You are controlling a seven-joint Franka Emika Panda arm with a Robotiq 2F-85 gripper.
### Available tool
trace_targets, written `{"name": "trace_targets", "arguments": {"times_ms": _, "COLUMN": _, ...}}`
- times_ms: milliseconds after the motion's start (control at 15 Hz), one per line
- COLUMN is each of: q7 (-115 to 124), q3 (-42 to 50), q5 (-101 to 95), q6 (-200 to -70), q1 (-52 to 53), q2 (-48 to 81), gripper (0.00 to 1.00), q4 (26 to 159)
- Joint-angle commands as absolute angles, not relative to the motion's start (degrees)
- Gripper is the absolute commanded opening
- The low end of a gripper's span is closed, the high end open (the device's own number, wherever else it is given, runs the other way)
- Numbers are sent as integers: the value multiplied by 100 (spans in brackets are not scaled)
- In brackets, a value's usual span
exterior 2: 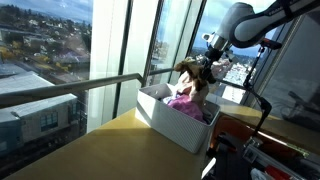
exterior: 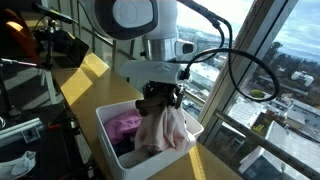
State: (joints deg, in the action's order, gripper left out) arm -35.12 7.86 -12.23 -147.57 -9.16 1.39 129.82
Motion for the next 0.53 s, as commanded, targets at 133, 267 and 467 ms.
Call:
{"name": "trace_targets", "arguments": {"times_ms": 133, "q7": -3220, "q3": 660, "q5": -1218, "q6": -14824, "q1": -726, "q2": 178, "gripper": 0, "q4": 13304}}
{"name": "trace_targets", "arguments": {"times_ms": 267, "q7": -3144, "q3": 571, "q5": -1187, "q6": -14816, "q1": -634, "q2": 227, "gripper": 0, "q4": 13370}}
{"name": "trace_targets", "arguments": {"times_ms": 467, "q7": -2908, "q3": 368, "q5": -1207, "q6": -14832, "q1": -426, "q2": 398, "gripper": 0, "q4": 13408}}
